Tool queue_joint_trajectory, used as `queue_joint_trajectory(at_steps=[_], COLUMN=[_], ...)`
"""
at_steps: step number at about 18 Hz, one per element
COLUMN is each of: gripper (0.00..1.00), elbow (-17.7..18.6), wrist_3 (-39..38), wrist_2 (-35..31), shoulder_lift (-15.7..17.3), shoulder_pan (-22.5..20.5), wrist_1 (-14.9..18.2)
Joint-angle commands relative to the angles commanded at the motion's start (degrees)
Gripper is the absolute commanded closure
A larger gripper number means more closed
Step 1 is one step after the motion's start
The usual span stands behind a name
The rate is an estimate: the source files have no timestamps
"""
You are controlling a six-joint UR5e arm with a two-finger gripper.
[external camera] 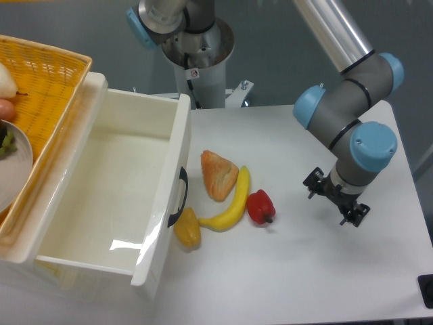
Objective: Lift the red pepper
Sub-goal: 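Move the open gripper over the red bell pepper and lower it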
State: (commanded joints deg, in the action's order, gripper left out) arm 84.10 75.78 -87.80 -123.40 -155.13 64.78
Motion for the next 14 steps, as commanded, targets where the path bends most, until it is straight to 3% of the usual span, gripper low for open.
queue_joint_trajectory(at_steps=[3,8,14], gripper=[0.0,0.0,0.0], elbow=[2.8,7.6,10.8], wrist_3=[-4.8,-19.3,-37.3], wrist_2=[-0.4,0.1,1.5], shoulder_lift=[2.6,6.3,6.6], shoulder_pan=[-0.1,0.0,1.5], wrist_1=[-1.0,-0.9,-0.5])
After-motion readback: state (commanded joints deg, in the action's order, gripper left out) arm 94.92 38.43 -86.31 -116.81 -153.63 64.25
